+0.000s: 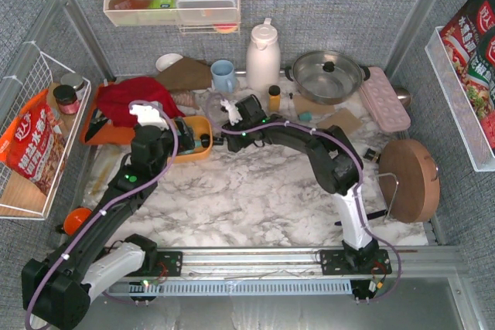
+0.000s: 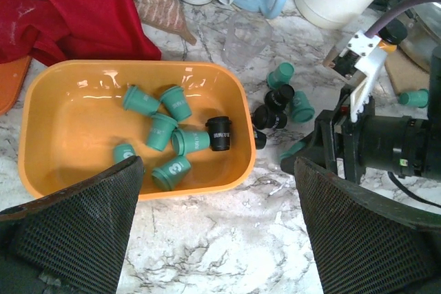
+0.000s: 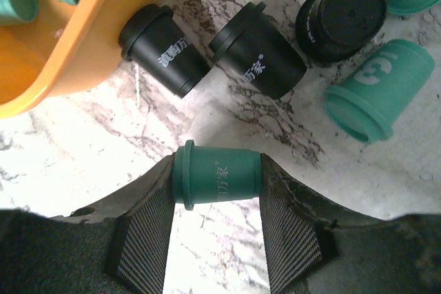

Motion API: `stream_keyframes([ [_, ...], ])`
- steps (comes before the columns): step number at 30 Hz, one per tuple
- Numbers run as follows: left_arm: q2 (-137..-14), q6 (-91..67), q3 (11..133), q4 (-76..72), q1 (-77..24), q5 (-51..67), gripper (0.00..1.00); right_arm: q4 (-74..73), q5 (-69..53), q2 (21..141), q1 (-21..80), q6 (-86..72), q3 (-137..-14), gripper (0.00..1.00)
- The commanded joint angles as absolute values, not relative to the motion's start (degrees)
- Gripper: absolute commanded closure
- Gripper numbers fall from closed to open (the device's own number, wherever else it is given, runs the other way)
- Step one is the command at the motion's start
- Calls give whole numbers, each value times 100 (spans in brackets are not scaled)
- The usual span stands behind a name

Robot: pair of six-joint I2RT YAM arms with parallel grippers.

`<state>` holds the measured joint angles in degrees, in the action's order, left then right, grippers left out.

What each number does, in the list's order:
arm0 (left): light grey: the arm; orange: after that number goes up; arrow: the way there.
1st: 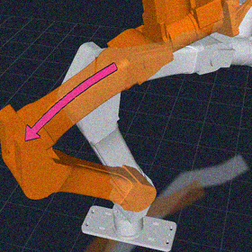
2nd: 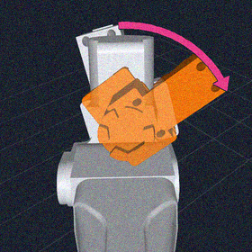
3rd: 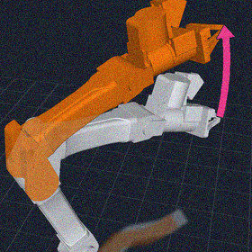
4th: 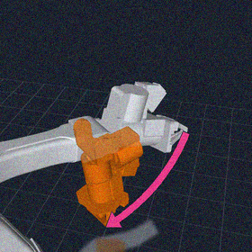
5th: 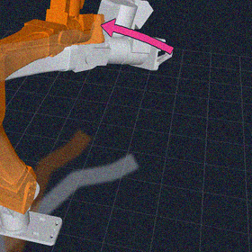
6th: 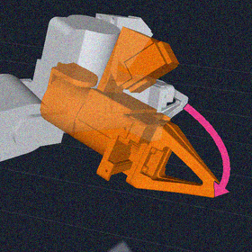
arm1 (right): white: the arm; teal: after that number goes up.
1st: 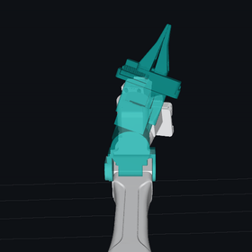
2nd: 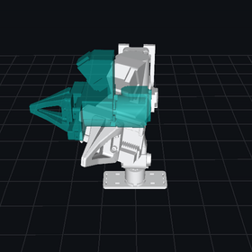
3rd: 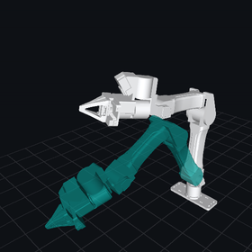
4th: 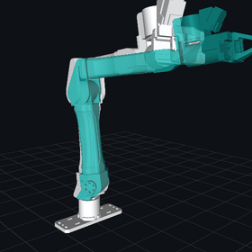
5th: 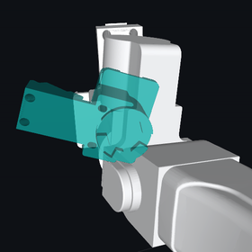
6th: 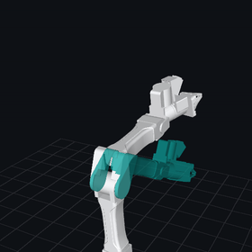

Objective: Mix the coffee capsules in the storage basket

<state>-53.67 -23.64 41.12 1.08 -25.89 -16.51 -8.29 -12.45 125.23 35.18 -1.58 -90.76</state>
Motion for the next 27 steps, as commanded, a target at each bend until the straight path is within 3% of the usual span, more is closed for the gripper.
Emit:
stream_keyframes([
  [1, -5383, -2443, 4093, -164, -2591, -1529, 1, -883, -1302, 12159, 3527, -123, -8924, 60],
  [7, -5397, -2243, 3700, -1031, -2593, -825, 1, -734, -1236, 11232, 3533, -99, -8298, 61],
  [13, -5544, -1328, 2693, -3424, -3042, -176, 1, -611, -1168, 10068, 3523, -14, -7545, 61],
  [19, -6597, 351, 2282, -5578, -3758, 708, 1, -330, -1396, 8837, 3524, 14, -6728, 61],
  [27, -8265, 1518, 1593, -8856, -3858, 2105, 1, -208, -2007, 7578, 3522, 36, -5956, 61],
])
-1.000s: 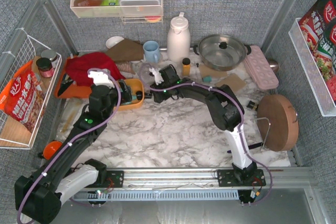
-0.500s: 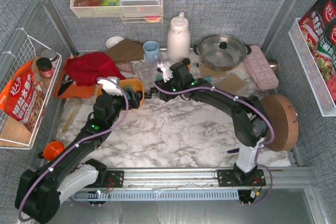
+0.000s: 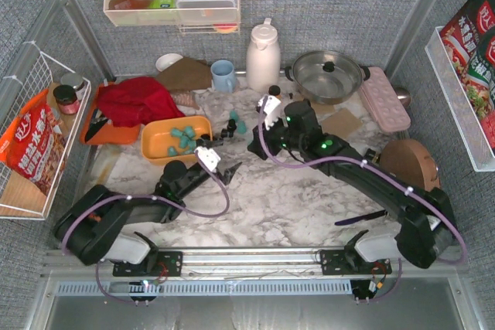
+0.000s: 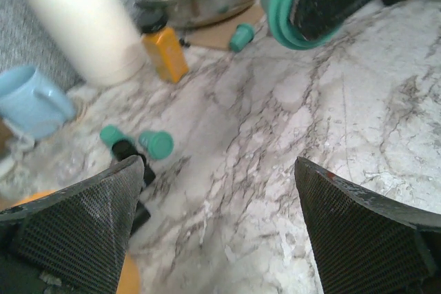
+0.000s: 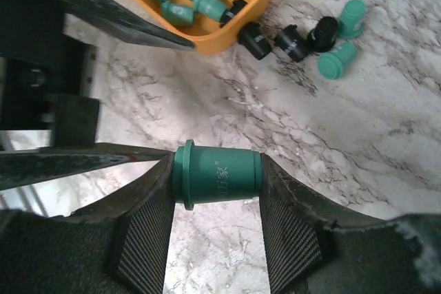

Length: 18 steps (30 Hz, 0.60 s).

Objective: Mix the coffee capsules in the storage basket

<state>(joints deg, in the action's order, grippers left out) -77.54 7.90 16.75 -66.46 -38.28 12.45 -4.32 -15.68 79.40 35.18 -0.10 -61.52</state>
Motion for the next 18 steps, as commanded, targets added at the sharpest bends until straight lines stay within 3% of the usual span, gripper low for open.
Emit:
stream_keyframes([
  [1, -8464, 1614, 1599, -9147, -3881, 2211, 1, -211, -2120, 7468, 3529, 35, -5857, 61],
  [18, -9062, 3068, 1767, -9180, -4596, 2440, 16, 967, -3877, 6941, 3287, -89, -4741, 60],
])
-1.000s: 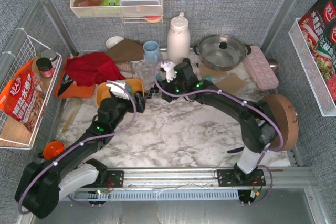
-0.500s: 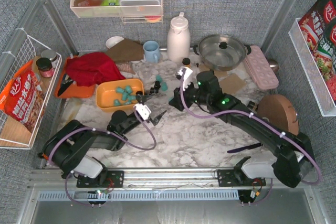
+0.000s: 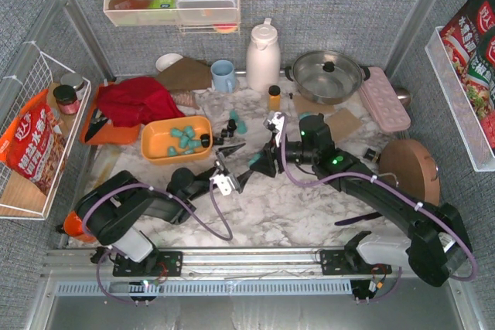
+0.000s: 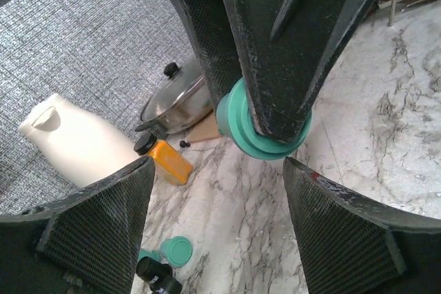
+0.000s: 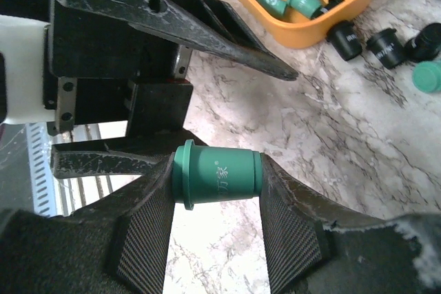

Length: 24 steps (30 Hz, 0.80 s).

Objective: Mix the coffee capsules in the storage basket

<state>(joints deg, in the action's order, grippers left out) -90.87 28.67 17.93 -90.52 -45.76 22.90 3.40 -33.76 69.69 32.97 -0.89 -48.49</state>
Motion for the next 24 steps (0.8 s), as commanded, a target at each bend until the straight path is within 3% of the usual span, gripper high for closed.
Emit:
stream_keyframes([
  [1, -9014, 2997, 1767, -9053, -4594, 2468, 16, 1046, -3910, 6905, 3287, 28, -4669, 59],
  [9, -8083, 1547, 1901, -7265, -4588, 2643, 17, 2669, -3739, 6400, 3287, 1875, -3312, 58],
  [15, -7338, 647, 1894, -6047, -4588, 3104, 18, 2745, -3639, 6474, 3290, 2838, -3205, 58],
  [21, -6864, -110, 2786, -3976, -4529, 1821, 17, 3055, -3686, 6709, 3304, 3639, -3044, 61],
  [24, -6859, -545, 3288, -3418, -4366, 1806, 17, 3207, -3701, 6836, 3305, 3848, -3017, 62],
])
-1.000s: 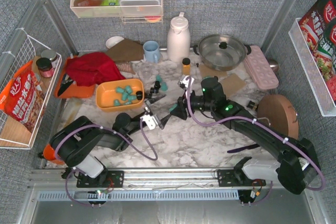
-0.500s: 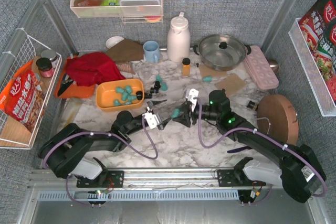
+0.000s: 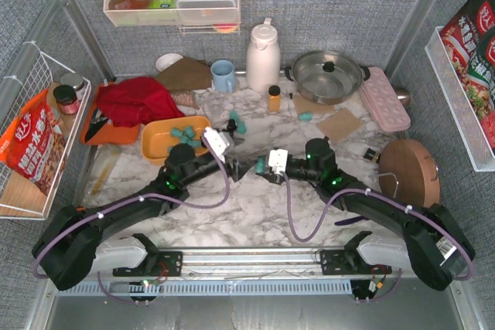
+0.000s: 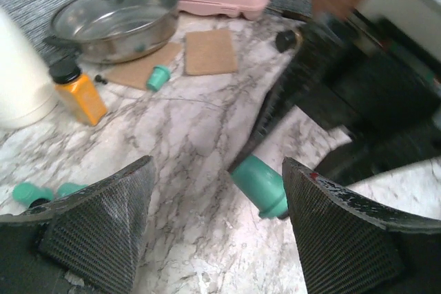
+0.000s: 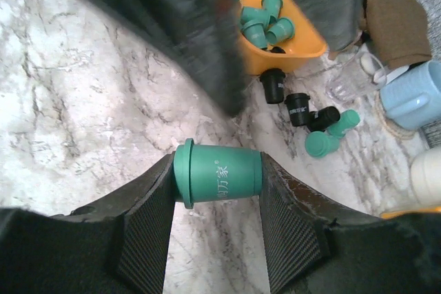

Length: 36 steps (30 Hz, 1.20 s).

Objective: Mix the coffee capsules in the storage basket

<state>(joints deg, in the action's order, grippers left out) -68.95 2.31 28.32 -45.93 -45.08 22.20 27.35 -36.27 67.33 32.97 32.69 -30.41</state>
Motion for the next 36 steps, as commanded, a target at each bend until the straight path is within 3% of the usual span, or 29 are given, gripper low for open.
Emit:
stream_keyframes([
  [1, -6878, -701, 3373, -3396, -4326, 1902, 17, 3254, -3733, 6868, 3311, 3903, -3009, 62],
  [6, -7251, -1564, 3763, -3240, -4188, 2609, 20, 3322, -3776, 6928, 3342, 4145, -3012, 63],
  [14, -7693, -2609, 3960, -3483, -3927, 3482, 37, 3283, -3709, 6904, 3345, 4245, -3015, 64],
  [21, -8047, -3395, 4013, -4157, -3889, 3886, 42, 3208, -3661, 6888, 3342, 4278, -3049, 64],
  [25, -8298, -3362, 4171, -4051, -3883, 4111, 50, 3172, -3628, 6857, 3338, 4298, -3055, 64],
  [28, -8278, -3196, 4175, -3824, -3884, 3956, 51, 3159, -3621, 6818, 3341, 4307, -3058, 64],
  [31, -8157, -2963, 4192, -3461, -3879, 3684, 43, 3109, -3613, 6773, 3345, 4315, -3056, 64],
  [36, -7961, -2756, 4201, -3091, -3868, 3347, 39, 3061, -3612, 6752, 3340, 4333, -3072, 64],
])
